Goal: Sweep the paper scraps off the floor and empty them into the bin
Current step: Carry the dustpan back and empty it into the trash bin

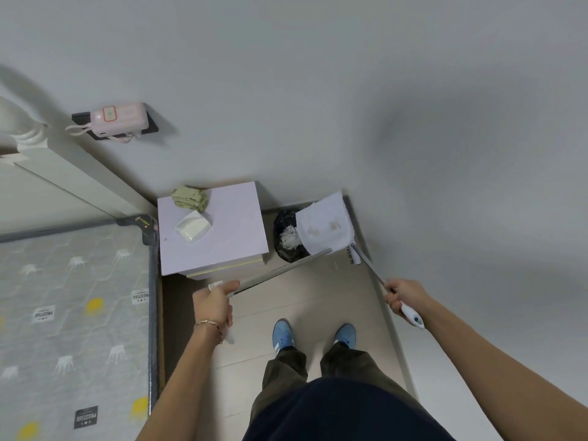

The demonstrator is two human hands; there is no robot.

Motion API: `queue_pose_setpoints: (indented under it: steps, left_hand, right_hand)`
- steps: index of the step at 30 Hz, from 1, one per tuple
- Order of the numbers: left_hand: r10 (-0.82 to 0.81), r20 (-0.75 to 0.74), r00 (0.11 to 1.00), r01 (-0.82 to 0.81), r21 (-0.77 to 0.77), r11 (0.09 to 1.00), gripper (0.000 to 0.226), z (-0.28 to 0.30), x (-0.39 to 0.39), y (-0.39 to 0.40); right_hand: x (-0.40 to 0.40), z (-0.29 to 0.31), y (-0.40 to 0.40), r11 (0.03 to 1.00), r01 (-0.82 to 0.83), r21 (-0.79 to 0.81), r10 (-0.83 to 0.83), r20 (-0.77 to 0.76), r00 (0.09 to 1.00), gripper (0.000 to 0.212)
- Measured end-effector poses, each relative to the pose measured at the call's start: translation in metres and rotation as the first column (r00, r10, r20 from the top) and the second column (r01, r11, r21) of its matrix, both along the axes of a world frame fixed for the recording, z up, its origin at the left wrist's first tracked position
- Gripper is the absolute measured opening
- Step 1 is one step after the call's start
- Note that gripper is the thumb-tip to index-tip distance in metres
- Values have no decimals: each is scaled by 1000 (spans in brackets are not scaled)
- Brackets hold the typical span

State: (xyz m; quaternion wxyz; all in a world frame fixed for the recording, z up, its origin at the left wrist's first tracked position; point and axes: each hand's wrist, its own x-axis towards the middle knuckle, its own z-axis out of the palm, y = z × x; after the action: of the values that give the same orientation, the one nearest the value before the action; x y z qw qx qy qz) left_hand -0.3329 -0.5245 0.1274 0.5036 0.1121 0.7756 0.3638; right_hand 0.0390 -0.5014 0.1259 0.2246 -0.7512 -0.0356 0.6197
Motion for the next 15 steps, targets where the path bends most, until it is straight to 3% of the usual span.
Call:
queue_pose_setpoints:
  steps: [3,7,11,15]
  left_hand:
    - [-300,-248,921,316,29,948,11,16,1,6]
    - [-557,-420,716,583,-79,809,13,31,3,10]
    - [-729,-485,482,707,-276,651,17,37,9,7]
    - [-777,-476,412,733,-333,593,18,28,25,-2]
  right_hand:
    - [7,-9,-8,1000,-23,-16,24,67,997,15]
    - [13,-16,-15,999,-24,-43,29,115,993,17]
    - [21,-23,-16,999,-6,-45,12,130,991,24]
    - [33,-31,-12,997,-39,-67,49,161,986,25]
